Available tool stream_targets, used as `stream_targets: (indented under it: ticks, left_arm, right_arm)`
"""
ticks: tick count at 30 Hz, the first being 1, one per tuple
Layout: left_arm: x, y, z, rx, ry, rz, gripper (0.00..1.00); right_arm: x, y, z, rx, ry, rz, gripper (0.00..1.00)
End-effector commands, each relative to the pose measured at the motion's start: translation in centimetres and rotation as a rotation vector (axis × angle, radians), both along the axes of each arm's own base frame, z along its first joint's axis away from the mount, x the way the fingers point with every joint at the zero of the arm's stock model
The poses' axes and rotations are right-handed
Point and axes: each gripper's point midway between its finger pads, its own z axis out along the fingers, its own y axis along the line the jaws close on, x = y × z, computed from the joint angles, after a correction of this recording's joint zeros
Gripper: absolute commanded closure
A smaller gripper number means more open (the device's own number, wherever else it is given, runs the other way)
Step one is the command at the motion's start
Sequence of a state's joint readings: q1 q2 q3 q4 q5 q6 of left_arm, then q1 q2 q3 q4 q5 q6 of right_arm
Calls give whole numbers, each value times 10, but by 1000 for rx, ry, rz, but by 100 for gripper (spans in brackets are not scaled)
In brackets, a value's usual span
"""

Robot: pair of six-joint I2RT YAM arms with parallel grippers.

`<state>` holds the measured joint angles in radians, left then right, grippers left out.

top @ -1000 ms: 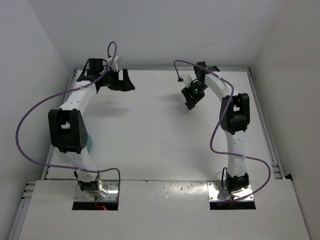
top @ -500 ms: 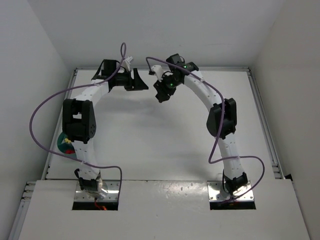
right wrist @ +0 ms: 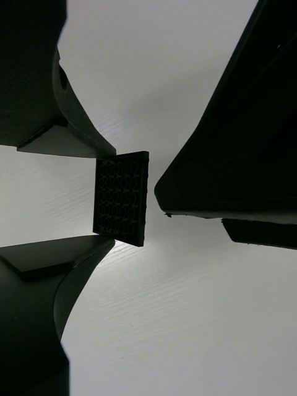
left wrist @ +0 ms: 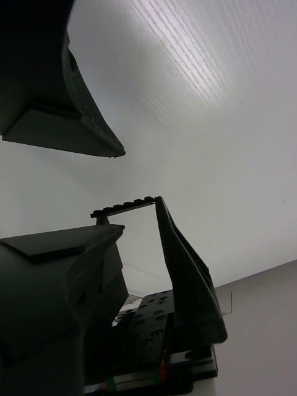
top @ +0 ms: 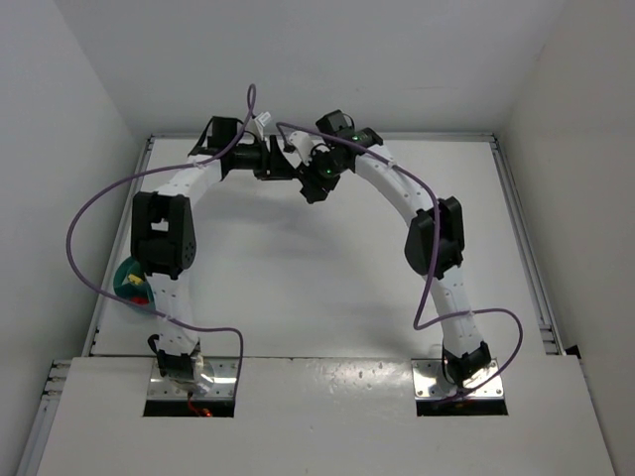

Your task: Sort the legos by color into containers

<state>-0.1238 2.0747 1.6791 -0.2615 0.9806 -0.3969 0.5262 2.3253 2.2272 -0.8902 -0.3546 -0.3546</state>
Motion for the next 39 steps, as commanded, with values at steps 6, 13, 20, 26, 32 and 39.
stream_targets:
  ticks: [6,13,20,26,32,39]
  left_arm:
    - [-1,-9,1,-8,9,-62,50]
    - [-1,-11,2,-19,3,-90,53]
    - [-4,-21,3,-24,3,-128,54]
    - [-4,-21,-8,-21,35,-127,55]
    - [-3,-20,-9,-15,34,-121,56]
    - [-3,-20,-11,-8,43,-114,68]
  right_arm:
    - [7,17,9,14,-61,-18,84]
    - [8,25,6,6,-78,-11,84]
    - [9,24,0,-5,-74,-16,84]
    - [13,25,5,2,-89,-30,84]
    - [13,25,10,7,-96,-30,85]
    - [14,26,11,13,-104,-30,85]
